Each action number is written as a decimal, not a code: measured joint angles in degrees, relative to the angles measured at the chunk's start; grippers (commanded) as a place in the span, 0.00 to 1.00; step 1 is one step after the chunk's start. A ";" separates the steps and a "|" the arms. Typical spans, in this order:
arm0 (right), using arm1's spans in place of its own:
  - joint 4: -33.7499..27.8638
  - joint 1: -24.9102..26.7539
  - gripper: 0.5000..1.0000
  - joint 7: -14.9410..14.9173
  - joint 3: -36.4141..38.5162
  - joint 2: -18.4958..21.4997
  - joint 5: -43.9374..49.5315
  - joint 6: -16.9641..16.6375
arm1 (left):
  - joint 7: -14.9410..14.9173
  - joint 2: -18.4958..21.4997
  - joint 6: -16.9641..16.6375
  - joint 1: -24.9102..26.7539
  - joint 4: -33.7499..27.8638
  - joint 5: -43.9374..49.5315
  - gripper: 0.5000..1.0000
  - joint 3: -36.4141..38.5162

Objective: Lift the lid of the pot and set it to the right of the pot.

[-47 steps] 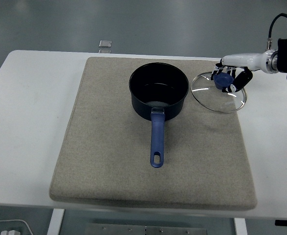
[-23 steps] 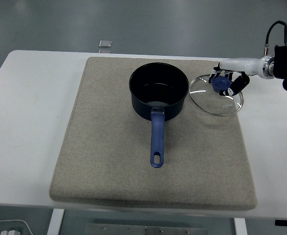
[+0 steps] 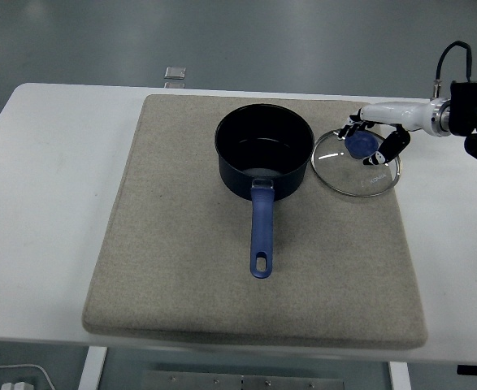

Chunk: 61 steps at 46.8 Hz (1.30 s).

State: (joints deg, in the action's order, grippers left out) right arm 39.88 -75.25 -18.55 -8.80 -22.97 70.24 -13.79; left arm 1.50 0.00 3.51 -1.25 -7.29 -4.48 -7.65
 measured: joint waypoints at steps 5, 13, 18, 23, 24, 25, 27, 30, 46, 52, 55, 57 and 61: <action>0.02 -0.24 0.69 -0.11 0.44 -0.13 -0.18 -0.66 | 0.00 0.00 0.00 -0.02 0.00 0.00 1.00 0.00; 0.03 -2.20 0.70 -0.57 0.68 -1.05 -4.86 -2.80 | 0.00 0.00 0.00 0.01 0.00 0.02 1.00 0.00; 0.03 -3.03 0.71 -0.67 0.65 -1.31 -11.91 -4.49 | 0.00 0.00 0.00 -0.01 0.00 0.05 1.00 0.00; 0.02 -3.18 0.71 -0.66 1.24 -1.38 -19.00 -4.56 | 0.00 0.00 0.00 0.03 0.00 0.05 1.00 0.00; 0.00 -3.11 0.70 -0.66 1.68 -1.37 -20.23 -4.46 | 0.00 0.00 0.00 0.01 0.00 0.05 1.00 0.00; -0.11 -2.97 0.70 -0.60 2.30 -1.35 -21.74 -4.39 | 0.00 0.00 0.00 0.01 0.00 0.05 1.00 0.00; -0.47 -2.72 0.71 -0.51 3.21 -1.22 -23.85 -4.30 | 0.00 0.00 0.00 0.00 0.00 0.05 1.00 0.00; -1.95 -2.59 0.71 -0.45 4.62 -0.93 -27.01 -4.24 | 0.00 0.00 0.00 0.02 0.00 0.05 1.00 0.00; -8.37 -0.56 0.70 0.13 9.42 0.14 -43.25 -4.52 | 0.00 0.00 0.01 0.00 0.00 0.05 1.00 0.00; -9.17 -0.08 0.70 0.26 9.44 0.81 -51.22 -4.22 | 0.00 0.00 0.00 -0.01 0.00 0.05 1.00 0.00; -9.42 0.45 0.70 0.27 9.43 1.02 -55.39 -4.17 | 0.00 0.00 0.00 -0.02 0.00 0.05 1.00 0.00; -9.47 0.66 0.70 0.31 9.44 1.23 -57.91 -4.07 | -0.02 0.00 0.00 0.00 0.00 0.05 1.00 0.00; -9.50 1.25 0.70 0.36 9.39 1.61 -63.50 -3.89 | -0.02 0.00 0.00 0.01 0.00 0.03 1.00 0.00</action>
State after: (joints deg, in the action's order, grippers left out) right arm 30.38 -74.00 -18.19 0.59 -21.36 6.73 -17.68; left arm 1.48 0.00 3.51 -1.24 -7.29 -4.45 -7.65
